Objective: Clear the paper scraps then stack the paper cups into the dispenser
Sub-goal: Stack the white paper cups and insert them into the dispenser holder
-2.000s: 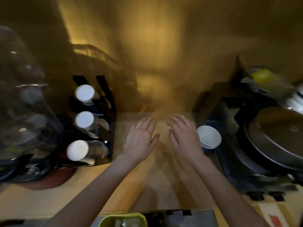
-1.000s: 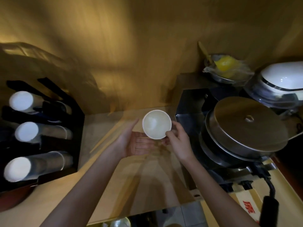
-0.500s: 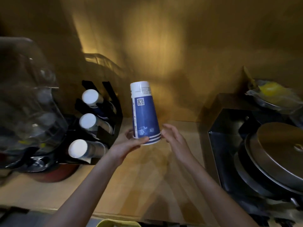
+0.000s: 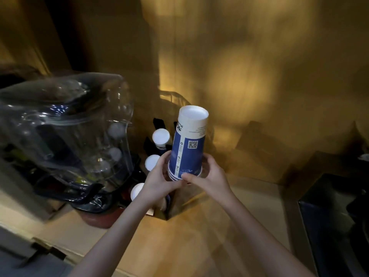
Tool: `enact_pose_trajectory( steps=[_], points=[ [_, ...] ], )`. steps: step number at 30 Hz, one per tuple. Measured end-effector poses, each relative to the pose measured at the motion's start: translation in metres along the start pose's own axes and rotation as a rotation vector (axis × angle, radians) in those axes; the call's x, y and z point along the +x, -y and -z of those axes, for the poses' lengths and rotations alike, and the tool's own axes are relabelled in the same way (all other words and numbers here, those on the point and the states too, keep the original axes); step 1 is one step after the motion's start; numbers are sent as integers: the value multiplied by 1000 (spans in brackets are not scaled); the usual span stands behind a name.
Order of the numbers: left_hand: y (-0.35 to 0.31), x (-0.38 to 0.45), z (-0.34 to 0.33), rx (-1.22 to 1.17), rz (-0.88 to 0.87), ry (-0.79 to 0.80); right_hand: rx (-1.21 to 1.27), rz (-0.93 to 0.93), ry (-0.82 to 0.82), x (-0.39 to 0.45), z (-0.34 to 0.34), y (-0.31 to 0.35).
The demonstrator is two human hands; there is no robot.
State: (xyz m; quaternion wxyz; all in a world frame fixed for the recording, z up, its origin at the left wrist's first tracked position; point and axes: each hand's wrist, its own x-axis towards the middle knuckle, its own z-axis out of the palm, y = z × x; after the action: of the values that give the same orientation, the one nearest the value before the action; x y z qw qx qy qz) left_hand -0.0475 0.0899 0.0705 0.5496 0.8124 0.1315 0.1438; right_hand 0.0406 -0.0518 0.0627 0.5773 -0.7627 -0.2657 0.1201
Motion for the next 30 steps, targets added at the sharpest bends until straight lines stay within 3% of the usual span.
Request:
enact_pose_trajectory(
  steps=[4,10,15,24,30],
  points=[
    [-25,16,38,24,-59,-53,-49,66,7,31,-12,13],
    [-76,44,81,212,-250,-282,-79,179,32,80,-32,31],
    [-90,67,91,328,-240,-416,-108,149,84,111,-47,34],
    [-77,94,87,399,-254,-414,-120,103,67,139,-53,22],
    [-56,111,78,453,-251,-368,-200,165,13,146,-52,11]
  ],
)
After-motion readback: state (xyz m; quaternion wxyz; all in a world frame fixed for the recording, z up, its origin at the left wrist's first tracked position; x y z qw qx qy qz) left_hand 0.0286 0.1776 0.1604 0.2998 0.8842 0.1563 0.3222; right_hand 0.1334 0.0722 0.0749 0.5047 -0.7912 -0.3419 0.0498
